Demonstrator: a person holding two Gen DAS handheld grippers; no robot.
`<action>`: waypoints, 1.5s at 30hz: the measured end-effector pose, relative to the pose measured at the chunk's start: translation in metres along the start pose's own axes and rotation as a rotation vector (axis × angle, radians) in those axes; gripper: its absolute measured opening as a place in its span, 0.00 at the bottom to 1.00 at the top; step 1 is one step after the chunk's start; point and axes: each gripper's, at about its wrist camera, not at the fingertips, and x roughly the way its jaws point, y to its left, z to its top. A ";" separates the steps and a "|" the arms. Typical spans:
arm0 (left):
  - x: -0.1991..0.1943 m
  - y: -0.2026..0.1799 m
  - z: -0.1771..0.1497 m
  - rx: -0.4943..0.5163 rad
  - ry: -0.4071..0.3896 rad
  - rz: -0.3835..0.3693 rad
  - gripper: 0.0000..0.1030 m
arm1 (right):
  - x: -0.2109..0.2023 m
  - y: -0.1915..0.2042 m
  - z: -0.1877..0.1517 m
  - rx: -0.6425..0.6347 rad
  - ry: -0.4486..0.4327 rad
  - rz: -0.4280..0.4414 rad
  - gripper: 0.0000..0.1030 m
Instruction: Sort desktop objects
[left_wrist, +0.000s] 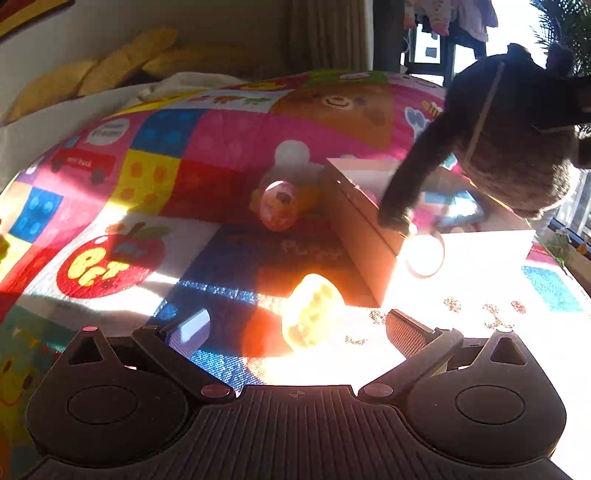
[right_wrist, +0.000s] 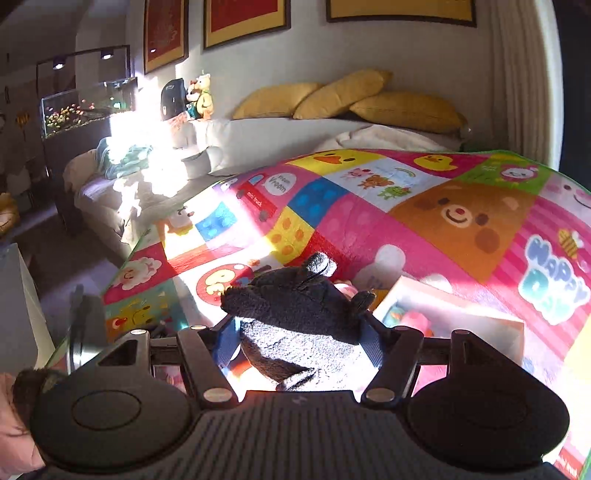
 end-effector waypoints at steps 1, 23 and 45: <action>0.001 -0.004 0.000 0.010 -0.001 0.001 1.00 | -0.012 -0.004 -0.013 0.016 0.003 -0.015 0.65; 0.020 -0.035 0.001 0.081 0.060 0.046 1.00 | -0.052 -0.085 -0.161 0.408 -0.081 -0.311 0.91; 0.024 -0.032 0.005 0.031 0.060 0.089 0.79 | -0.073 -0.130 -0.194 0.699 -0.218 -0.457 0.99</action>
